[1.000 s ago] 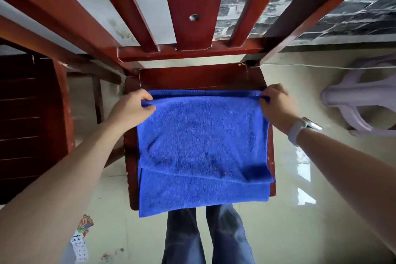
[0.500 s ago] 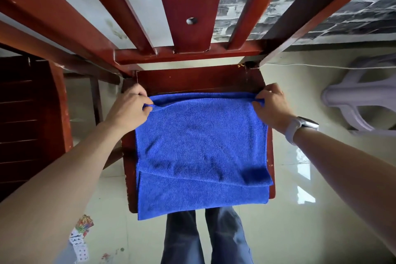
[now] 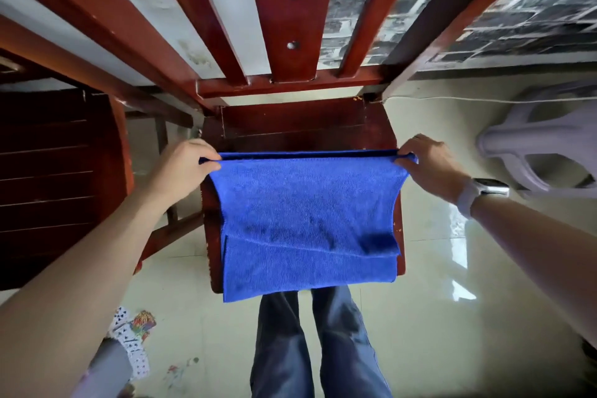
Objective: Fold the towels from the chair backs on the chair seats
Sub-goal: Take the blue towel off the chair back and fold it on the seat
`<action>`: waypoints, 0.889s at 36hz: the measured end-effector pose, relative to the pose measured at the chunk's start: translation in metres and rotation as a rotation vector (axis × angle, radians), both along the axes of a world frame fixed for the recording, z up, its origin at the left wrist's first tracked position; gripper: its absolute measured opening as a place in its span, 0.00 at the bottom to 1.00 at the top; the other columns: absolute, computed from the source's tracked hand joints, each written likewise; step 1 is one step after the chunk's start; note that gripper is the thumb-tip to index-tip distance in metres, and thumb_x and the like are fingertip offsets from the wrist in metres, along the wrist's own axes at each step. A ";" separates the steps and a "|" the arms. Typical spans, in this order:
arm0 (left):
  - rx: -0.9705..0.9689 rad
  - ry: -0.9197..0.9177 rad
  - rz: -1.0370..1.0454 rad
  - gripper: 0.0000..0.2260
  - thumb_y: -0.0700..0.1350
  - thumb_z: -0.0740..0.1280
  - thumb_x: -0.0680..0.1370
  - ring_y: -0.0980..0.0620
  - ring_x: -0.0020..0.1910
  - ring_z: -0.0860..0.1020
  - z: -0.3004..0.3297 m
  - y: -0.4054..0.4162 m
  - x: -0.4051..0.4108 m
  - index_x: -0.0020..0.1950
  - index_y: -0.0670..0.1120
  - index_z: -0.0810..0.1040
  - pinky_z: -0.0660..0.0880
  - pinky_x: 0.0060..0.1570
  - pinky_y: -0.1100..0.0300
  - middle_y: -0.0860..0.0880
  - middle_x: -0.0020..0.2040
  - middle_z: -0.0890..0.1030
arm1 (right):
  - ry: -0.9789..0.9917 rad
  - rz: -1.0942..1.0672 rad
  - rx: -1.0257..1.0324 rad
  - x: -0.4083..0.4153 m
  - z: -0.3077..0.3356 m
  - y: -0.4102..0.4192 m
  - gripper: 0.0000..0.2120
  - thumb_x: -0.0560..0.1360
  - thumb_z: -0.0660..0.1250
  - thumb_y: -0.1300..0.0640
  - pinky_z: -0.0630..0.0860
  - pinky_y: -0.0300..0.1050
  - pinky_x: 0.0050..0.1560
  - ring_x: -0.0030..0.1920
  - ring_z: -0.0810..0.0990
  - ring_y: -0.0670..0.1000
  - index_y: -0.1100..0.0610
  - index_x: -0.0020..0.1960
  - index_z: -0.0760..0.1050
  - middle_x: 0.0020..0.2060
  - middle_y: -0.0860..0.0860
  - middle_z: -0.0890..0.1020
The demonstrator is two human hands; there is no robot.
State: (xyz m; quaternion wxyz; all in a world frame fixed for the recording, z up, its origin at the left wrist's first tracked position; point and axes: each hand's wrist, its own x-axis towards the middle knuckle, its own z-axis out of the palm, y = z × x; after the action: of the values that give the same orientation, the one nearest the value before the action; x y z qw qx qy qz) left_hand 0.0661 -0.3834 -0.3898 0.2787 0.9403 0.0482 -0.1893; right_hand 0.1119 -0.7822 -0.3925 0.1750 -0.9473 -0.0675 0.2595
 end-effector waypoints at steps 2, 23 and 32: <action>0.004 -0.006 0.003 0.06 0.34 0.70 0.72 0.50 0.45 0.76 0.018 -0.004 -0.010 0.48 0.37 0.83 0.66 0.52 0.64 0.43 0.49 0.81 | -0.027 0.031 -0.008 -0.009 0.015 -0.003 0.06 0.74 0.65 0.61 0.69 0.51 0.52 0.46 0.78 0.61 0.61 0.49 0.79 0.48 0.58 0.79; 0.064 -0.356 0.000 0.07 0.29 0.70 0.69 0.44 0.41 0.81 0.208 -0.011 -0.079 0.44 0.37 0.83 0.73 0.47 0.59 0.42 0.44 0.83 | -0.250 0.036 0.062 -0.068 0.212 -0.008 0.10 0.75 0.63 0.64 0.71 0.53 0.52 0.48 0.78 0.63 0.61 0.55 0.78 0.49 0.60 0.79; 0.058 -0.510 0.056 0.08 0.28 0.70 0.67 0.45 0.37 0.80 0.260 -0.006 -0.065 0.42 0.39 0.81 0.67 0.42 0.67 0.42 0.41 0.83 | -0.472 0.107 0.041 -0.051 0.279 -0.011 0.04 0.73 0.67 0.64 0.71 0.53 0.44 0.41 0.77 0.63 0.65 0.45 0.79 0.41 0.61 0.78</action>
State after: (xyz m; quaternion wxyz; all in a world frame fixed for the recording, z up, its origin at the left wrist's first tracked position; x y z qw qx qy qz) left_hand 0.0012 -0.3891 -0.1299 0.2598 0.9636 0.0078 0.0631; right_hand 0.0614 -0.7936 -0.1135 0.1595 -0.9731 -0.1619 0.0383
